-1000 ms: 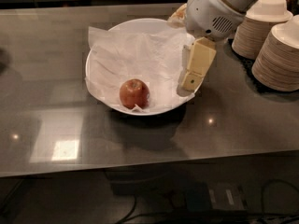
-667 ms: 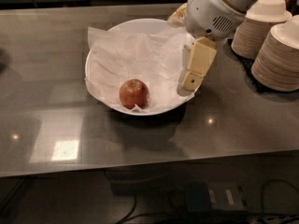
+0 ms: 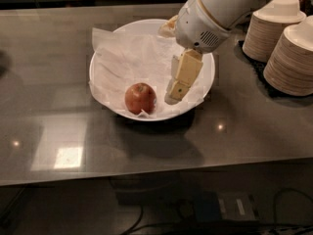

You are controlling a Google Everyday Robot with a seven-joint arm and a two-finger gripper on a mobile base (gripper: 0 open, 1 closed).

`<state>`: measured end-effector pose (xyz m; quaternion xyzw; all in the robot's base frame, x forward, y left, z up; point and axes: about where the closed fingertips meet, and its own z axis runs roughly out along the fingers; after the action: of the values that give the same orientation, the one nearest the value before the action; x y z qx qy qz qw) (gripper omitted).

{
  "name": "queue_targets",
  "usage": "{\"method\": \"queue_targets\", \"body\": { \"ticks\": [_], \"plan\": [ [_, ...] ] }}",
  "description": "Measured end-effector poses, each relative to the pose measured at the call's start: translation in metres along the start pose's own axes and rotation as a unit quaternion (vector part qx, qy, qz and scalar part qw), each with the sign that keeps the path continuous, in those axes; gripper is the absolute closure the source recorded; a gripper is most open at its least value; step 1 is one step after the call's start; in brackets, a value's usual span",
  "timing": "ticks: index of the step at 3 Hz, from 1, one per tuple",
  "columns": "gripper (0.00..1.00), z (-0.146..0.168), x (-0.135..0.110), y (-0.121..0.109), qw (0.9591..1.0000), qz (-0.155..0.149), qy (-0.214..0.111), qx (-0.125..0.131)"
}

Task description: Pick apple from white bowl

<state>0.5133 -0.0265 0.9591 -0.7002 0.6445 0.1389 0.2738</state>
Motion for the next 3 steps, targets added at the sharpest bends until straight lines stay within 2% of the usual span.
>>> {"method": "queue_targets", "body": {
  "ticks": [1,2,3],
  "plan": [
    [0.06,0.036,-0.022,-0.011,0.9986,-0.012,-0.044,-0.026],
    [0.25,0.06,-0.032,-0.016,0.9963,-0.014,-0.07,-0.047],
    [0.38,0.07,-0.026,-0.02,0.9956,-0.002,-0.08,-0.048]
  ]
}}
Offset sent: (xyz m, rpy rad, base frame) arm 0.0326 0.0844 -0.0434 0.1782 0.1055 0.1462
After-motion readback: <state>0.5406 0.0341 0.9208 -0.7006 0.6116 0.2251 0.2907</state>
